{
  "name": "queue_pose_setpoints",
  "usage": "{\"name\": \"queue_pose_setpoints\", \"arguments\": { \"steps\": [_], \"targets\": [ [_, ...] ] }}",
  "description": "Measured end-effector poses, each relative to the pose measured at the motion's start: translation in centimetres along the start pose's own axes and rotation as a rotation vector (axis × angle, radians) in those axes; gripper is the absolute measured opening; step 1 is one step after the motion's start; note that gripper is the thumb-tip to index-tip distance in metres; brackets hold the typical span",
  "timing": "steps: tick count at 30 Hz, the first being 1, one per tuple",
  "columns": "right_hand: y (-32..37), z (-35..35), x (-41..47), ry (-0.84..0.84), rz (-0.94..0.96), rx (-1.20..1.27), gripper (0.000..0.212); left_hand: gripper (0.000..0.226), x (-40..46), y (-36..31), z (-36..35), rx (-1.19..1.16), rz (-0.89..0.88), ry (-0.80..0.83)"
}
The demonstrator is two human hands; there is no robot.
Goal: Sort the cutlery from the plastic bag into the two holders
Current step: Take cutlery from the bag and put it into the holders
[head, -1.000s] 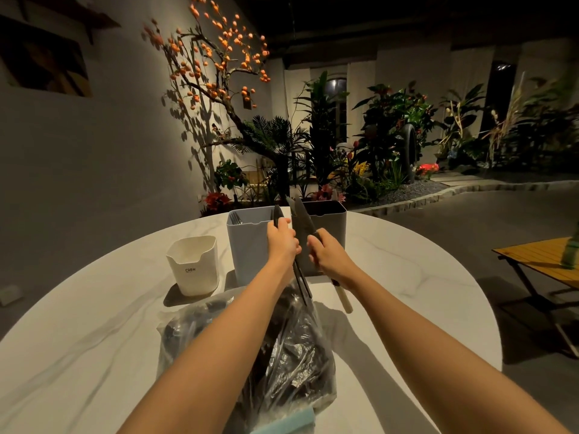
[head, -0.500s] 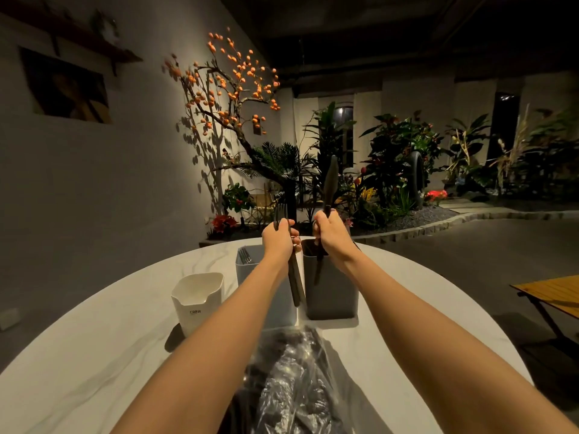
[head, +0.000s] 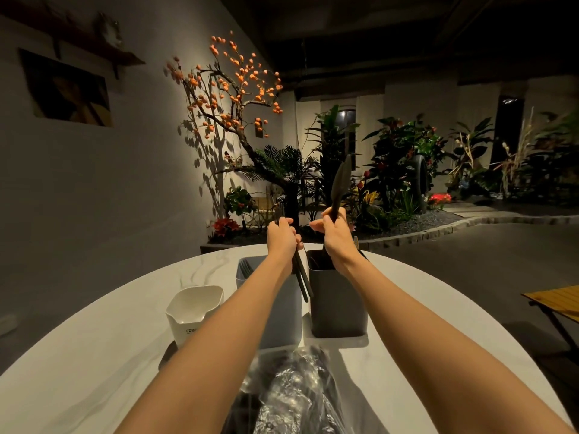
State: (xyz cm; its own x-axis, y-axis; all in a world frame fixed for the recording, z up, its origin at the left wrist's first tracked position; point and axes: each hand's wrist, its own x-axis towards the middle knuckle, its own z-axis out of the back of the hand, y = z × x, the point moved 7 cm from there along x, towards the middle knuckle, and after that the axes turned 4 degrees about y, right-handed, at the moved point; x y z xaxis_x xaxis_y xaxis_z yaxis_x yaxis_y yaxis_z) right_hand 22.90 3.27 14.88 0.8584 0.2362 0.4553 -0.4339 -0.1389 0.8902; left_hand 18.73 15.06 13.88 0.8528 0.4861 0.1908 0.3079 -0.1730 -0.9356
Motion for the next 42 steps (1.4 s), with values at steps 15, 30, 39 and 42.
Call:
{"name": "queue_pose_setpoints", "arguments": {
  "steps": [15,30,39,42],
  "targets": [
    [-2.0,-2.4,-0.9,0.163,-0.028,-0.388,0.022,0.012,-0.1,-2.6,1.1,-0.054,-0.220,-0.020],
    [-1.4,-5.3,-1.6,0.076,0.088,-0.513,0.026,0.023,0.3,-0.1,5.5,0.774,-0.130,0.099],
    [-0.5,-6.4,-2.7,0.083,0.123,-0.564,0.025,0.009,-1.0,-1.8,7.1,0.766,-0.244,0.054],
    [0.1,-6.8,-3.5,0.094,0.150,-0.555,0.024,0.007,-2.1,-2.7,7.3,0.736,-0.288,0.030]
  ]
}}
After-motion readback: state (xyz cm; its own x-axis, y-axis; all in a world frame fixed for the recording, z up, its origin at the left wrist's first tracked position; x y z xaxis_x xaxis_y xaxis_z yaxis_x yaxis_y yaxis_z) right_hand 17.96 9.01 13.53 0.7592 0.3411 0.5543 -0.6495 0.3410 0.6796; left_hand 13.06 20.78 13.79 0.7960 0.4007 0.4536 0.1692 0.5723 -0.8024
